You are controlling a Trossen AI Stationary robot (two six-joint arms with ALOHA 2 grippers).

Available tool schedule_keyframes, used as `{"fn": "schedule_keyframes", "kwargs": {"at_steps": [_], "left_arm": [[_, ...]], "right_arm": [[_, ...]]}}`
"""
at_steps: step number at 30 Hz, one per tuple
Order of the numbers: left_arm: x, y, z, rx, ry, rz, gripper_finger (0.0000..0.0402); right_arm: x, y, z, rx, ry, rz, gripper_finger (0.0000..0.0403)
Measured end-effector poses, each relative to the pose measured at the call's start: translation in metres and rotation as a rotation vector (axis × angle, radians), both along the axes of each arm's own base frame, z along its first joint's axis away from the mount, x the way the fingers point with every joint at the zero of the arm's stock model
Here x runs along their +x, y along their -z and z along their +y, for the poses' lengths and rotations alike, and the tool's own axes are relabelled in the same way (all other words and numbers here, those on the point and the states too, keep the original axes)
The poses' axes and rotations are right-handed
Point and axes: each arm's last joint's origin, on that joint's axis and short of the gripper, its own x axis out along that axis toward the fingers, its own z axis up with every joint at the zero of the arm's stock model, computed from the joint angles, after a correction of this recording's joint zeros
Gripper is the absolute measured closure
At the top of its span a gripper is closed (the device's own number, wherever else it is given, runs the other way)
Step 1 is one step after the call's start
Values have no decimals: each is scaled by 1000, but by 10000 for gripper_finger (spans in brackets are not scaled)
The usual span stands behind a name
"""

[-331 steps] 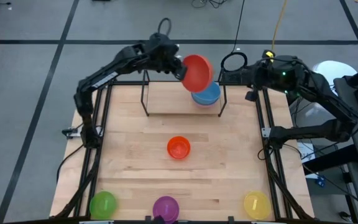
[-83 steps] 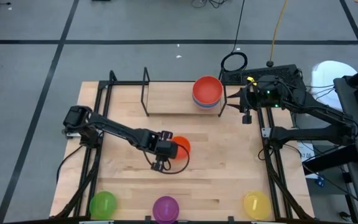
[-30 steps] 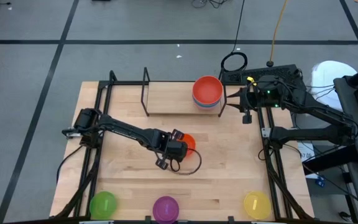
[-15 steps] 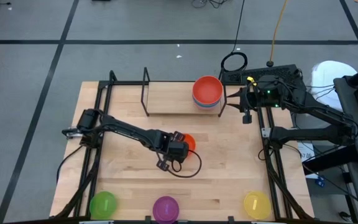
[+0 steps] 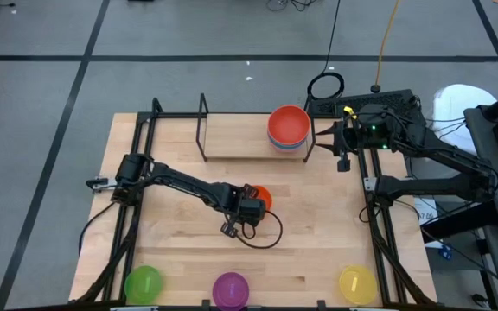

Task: Place and stack bowls onto a shelf
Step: Put the small orange bowl on the shelf

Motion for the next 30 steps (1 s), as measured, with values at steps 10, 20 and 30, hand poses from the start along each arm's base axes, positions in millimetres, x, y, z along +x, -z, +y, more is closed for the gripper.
{"fn": "schedule_keyframes", "kwargs": {"at_steps": [10, 20, 30], "left_arm": [[3, -36, 18, -50, -285, -15, 395], [3, -93, 68, 67, -392, -49, 398], [-2, -93, 148, 98, -562, -66, 398]], "right_arm": [[0, 0, 0, 0, 0, 0, 277], [0, 0, 0, -1, -1, 0, 277], [0, 0, 0, -2, -4, 0, 277]]}}
